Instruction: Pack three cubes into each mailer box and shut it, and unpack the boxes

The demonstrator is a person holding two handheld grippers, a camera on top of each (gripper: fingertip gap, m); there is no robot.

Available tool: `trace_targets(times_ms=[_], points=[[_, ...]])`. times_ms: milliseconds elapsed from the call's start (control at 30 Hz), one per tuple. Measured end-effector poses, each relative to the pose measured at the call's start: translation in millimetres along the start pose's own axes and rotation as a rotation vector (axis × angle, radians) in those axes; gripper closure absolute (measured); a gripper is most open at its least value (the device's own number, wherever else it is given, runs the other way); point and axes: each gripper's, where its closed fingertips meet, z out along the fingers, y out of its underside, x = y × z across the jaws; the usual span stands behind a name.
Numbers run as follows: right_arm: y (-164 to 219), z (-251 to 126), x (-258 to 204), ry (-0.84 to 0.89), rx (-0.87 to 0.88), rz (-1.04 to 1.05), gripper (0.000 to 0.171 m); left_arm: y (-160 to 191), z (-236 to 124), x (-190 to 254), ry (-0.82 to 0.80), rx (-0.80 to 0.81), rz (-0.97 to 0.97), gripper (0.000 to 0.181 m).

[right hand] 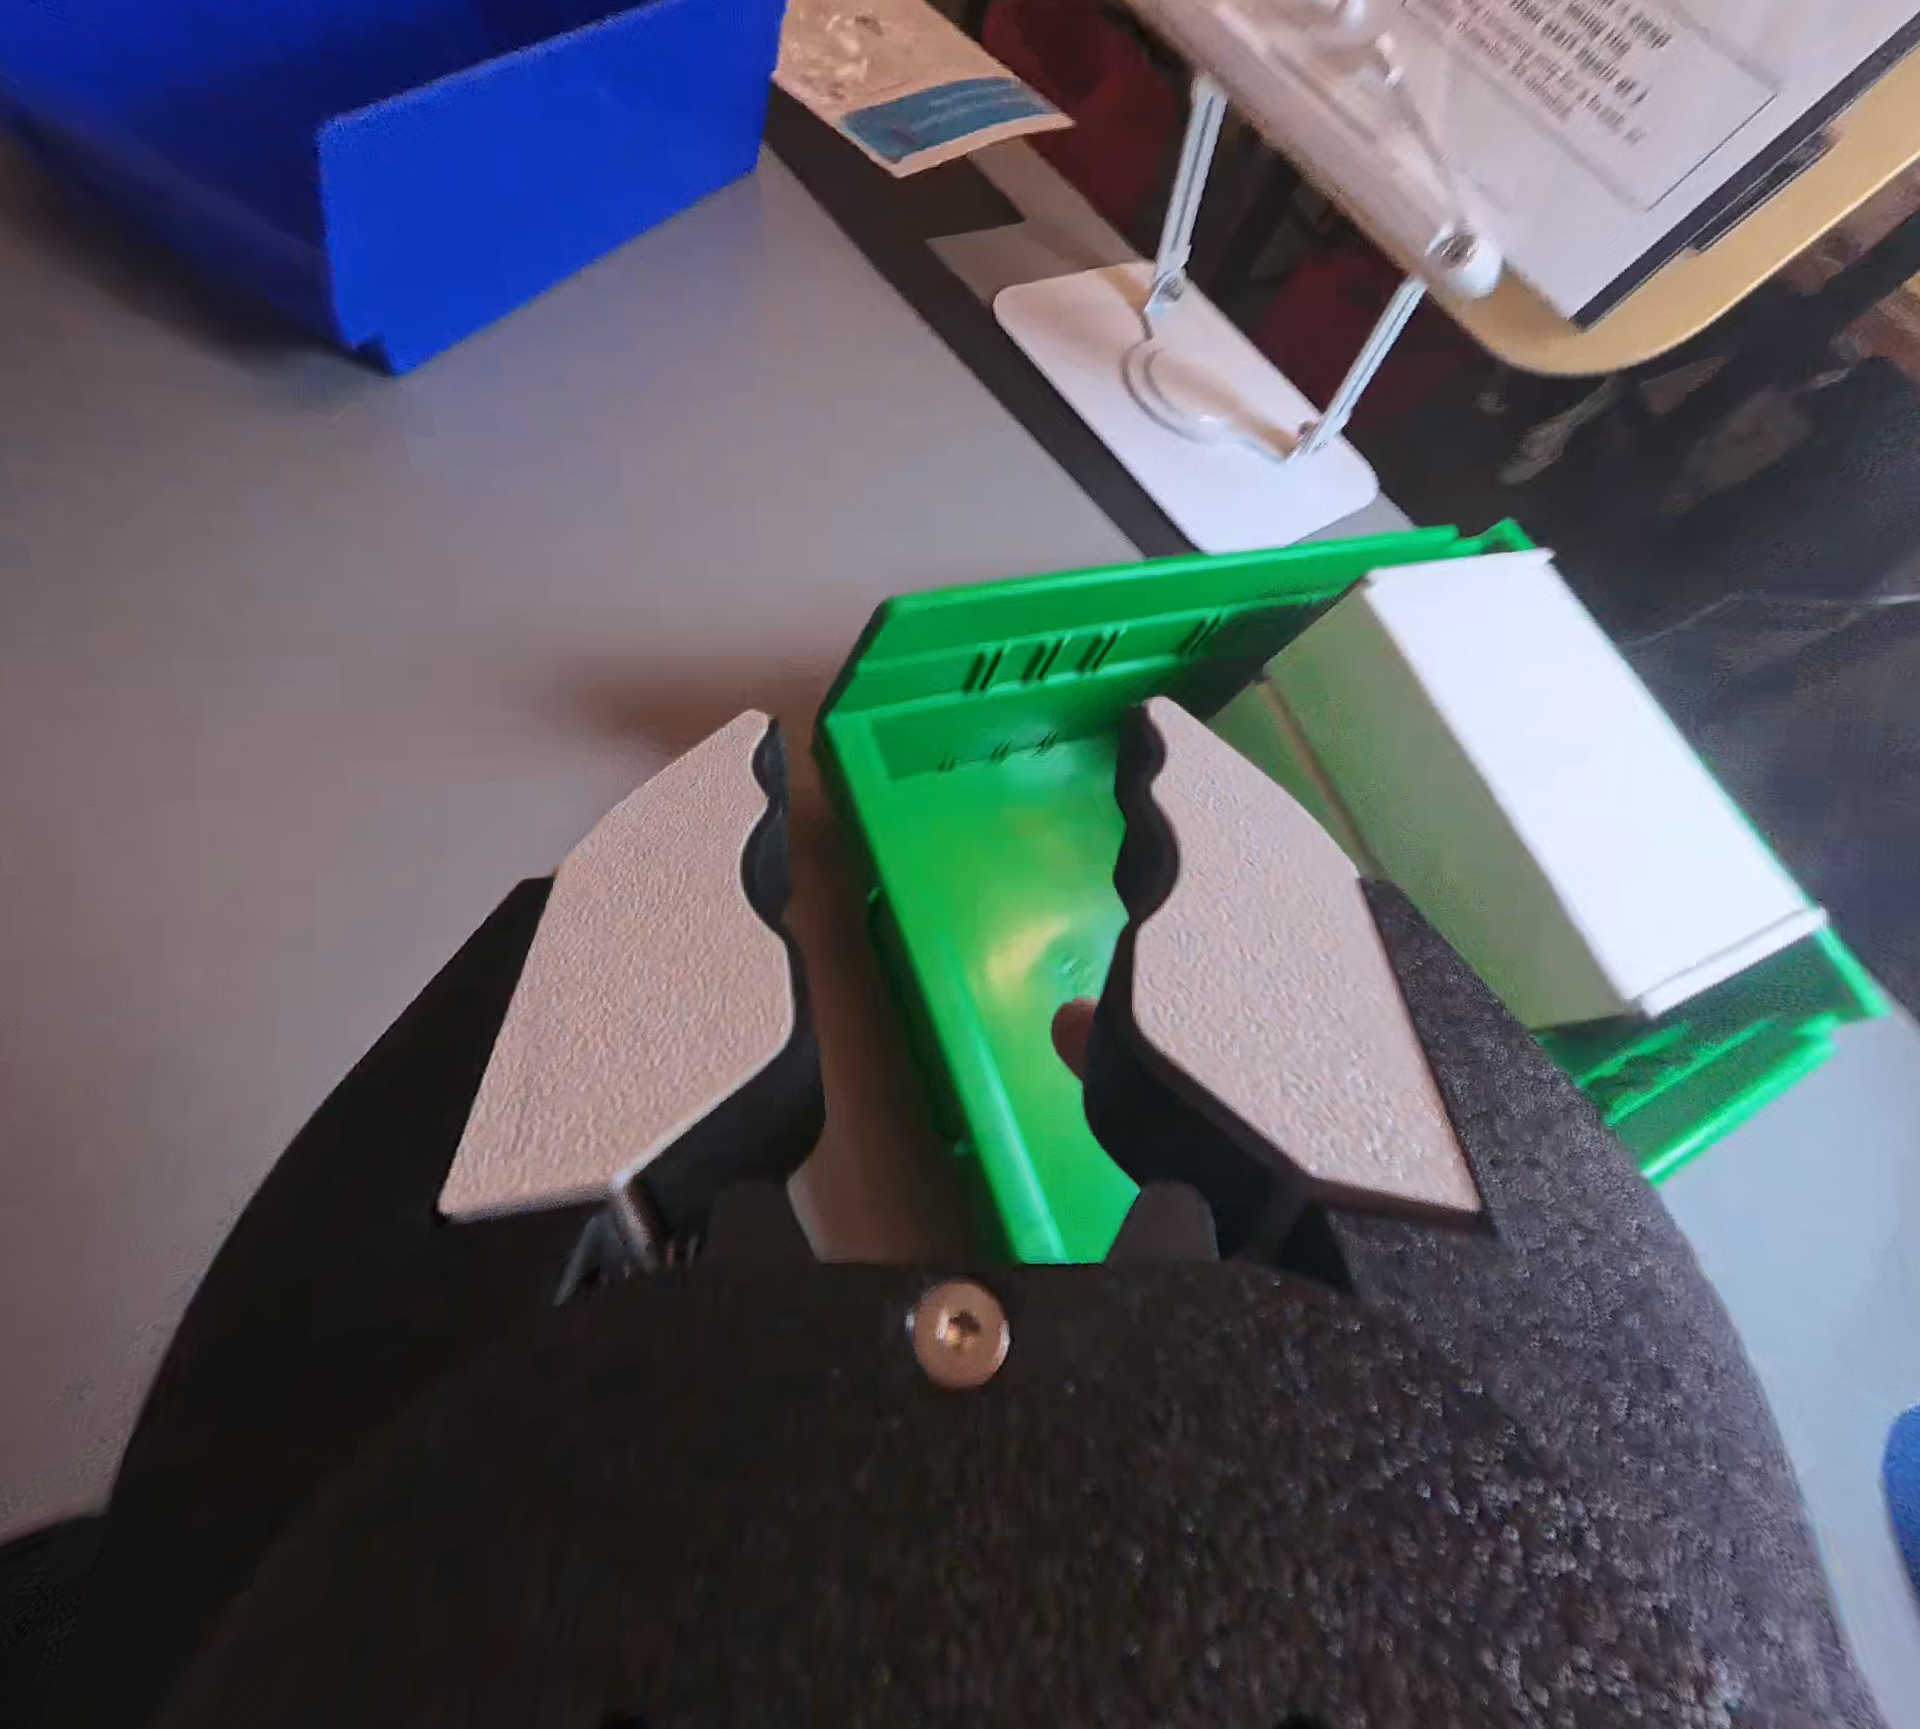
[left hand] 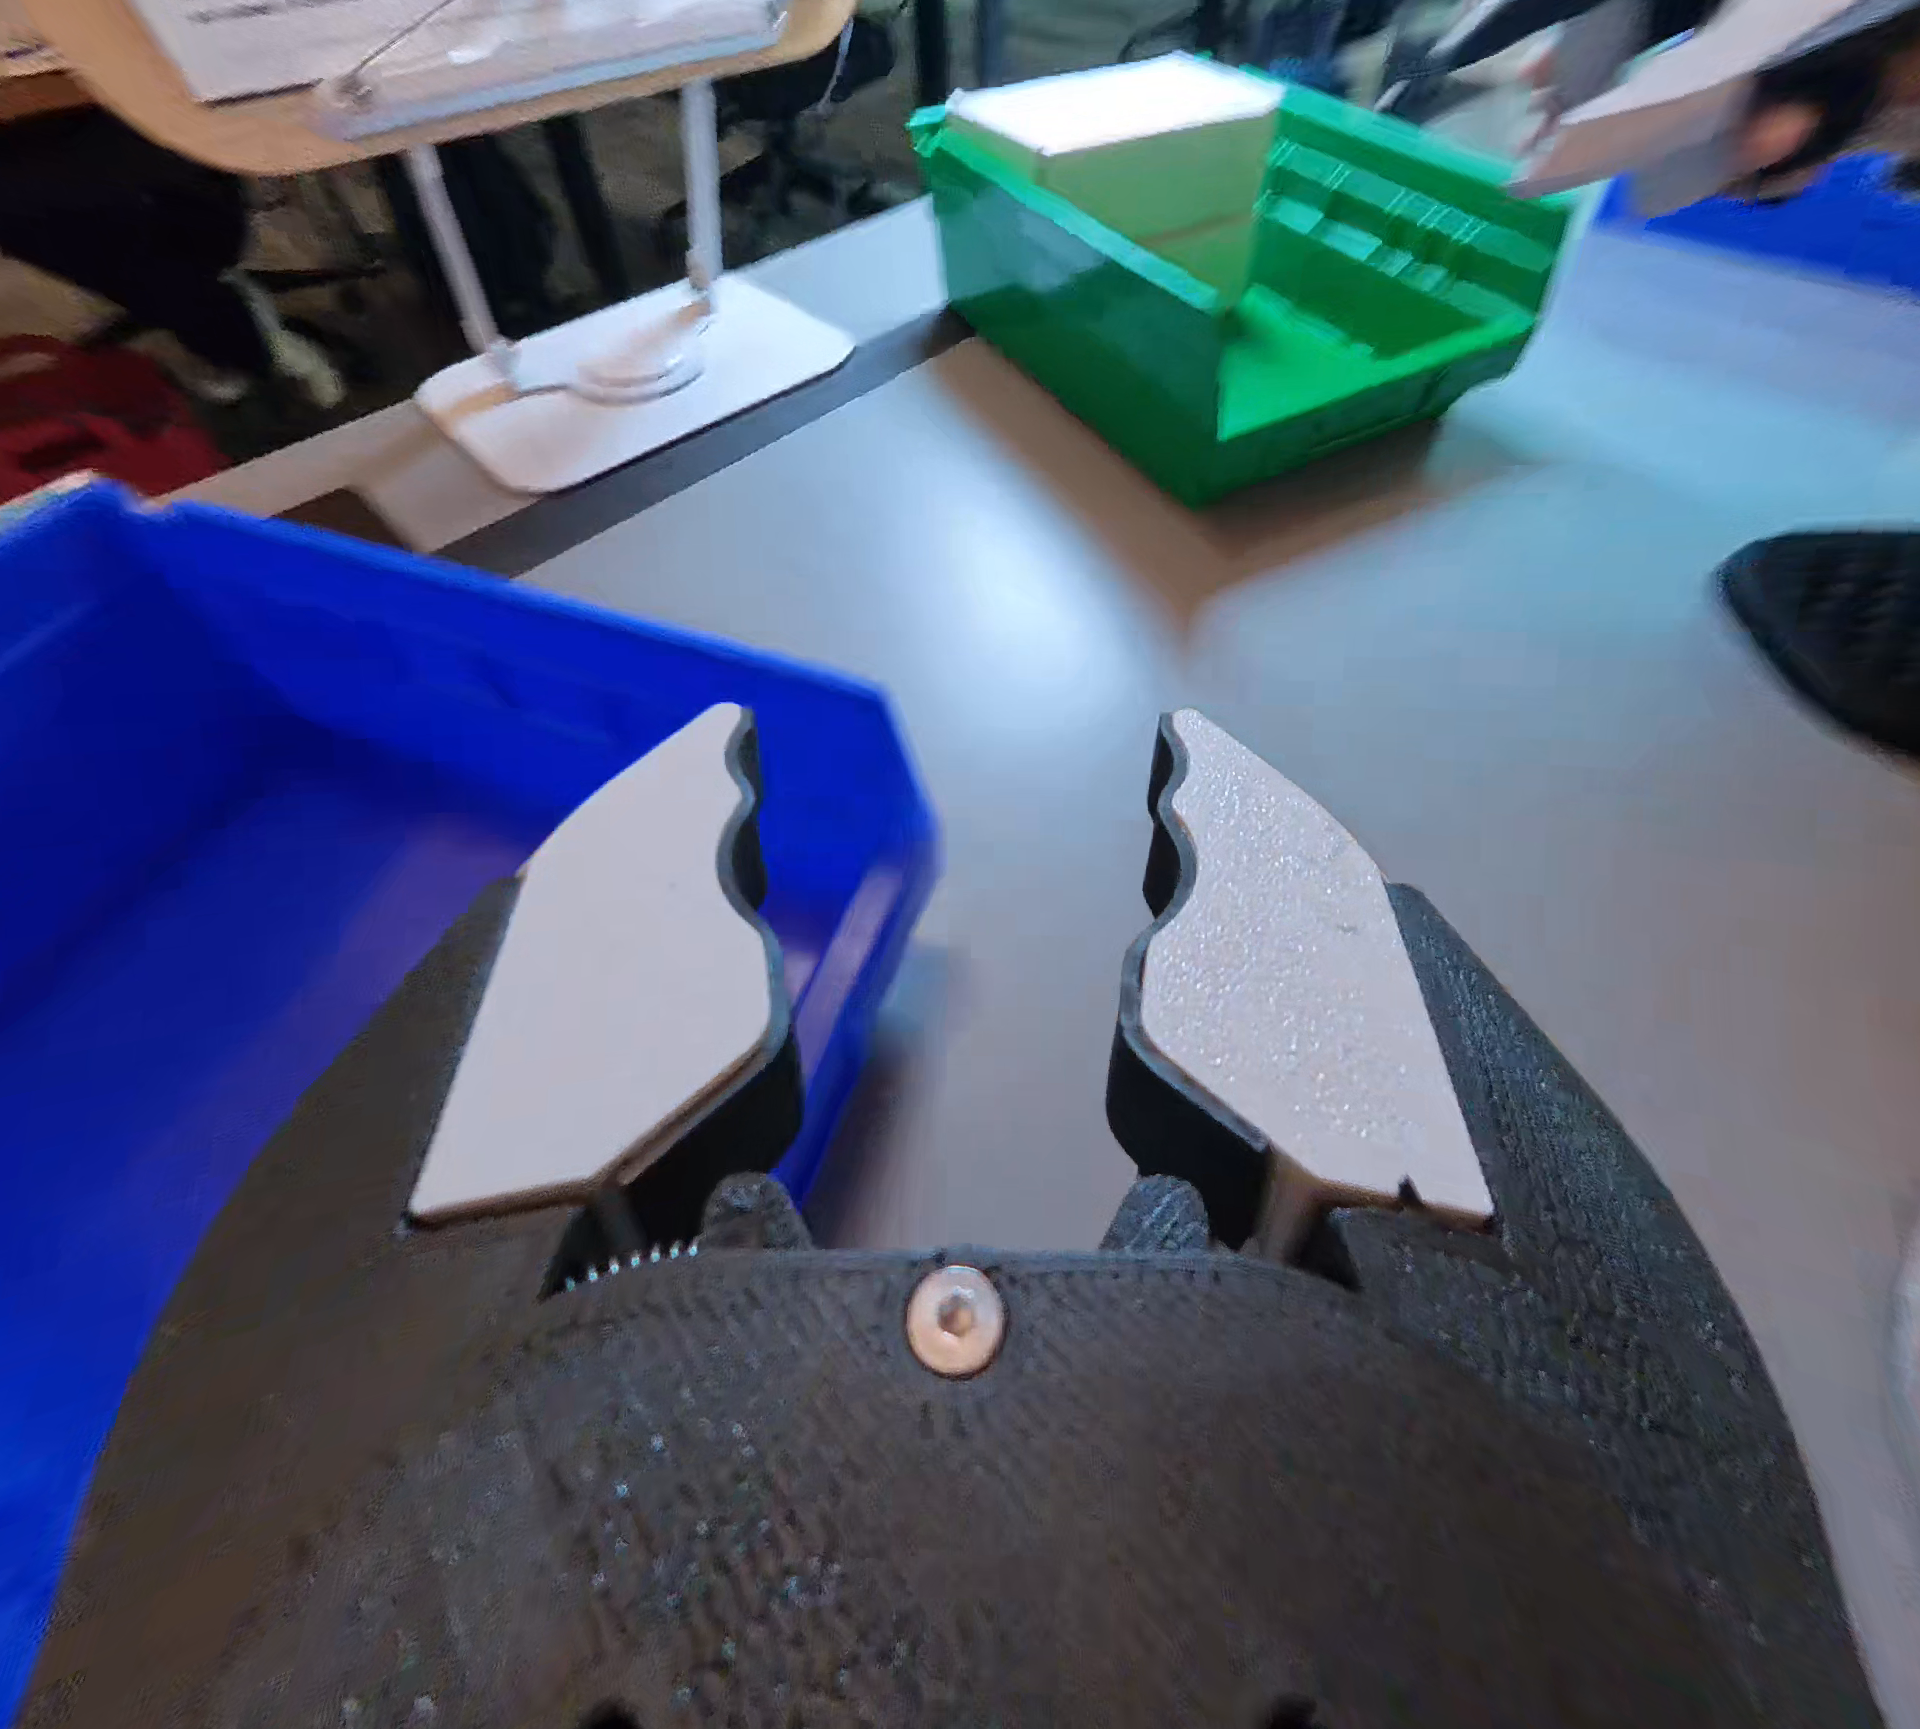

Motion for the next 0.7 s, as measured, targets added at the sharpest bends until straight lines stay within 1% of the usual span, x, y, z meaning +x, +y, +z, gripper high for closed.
trace_targets(times_ms=[67,167,267,367,433,500,533,600,700], points=[[33,-10,-23,-0.023,-0.05,0.014,0.11,27,-12,-26,-0.088,-0.14,0.069,0.112],[70,-21,-43,-0.031,-0.117,0.028,0.111,79,-26,-49,-0.136,-0.42,0.165,0.108],[94,-26,-45,-0.004,-0.227,-0.027,0.111,114,-35,-60,-0.153,-0.646,0.287,0.112],[105,-21,-43,-0.001,-0.339,-0.113,0.112,132,-37,-67,-0.168,-0.808,0.444,0.12],[108,-14,-35,0.026,-0.405,-0.207,0.114,139,-35,-73,-0.183,-0.886,0.553,0.127],[108,-5,-29,0.032,-0.455,-0.275,0.115,145,-31,-73,-0.164,-0.936,0.636,0.14],[108,0,-27,0.03,-0.481,-0.3,0.115,147,-28,-70,-0.138,-0.944,0.665,0.15],[110,9,-20,0.033,-0.532,-0.356,0.115,145,-21,-69,-0.136,-0.927,0.73,0.149],[118,22,-12,0.009,-0.625,-0.426,0.113,140,-9,-65,-0.125,-0.898,0.754,0.149]])
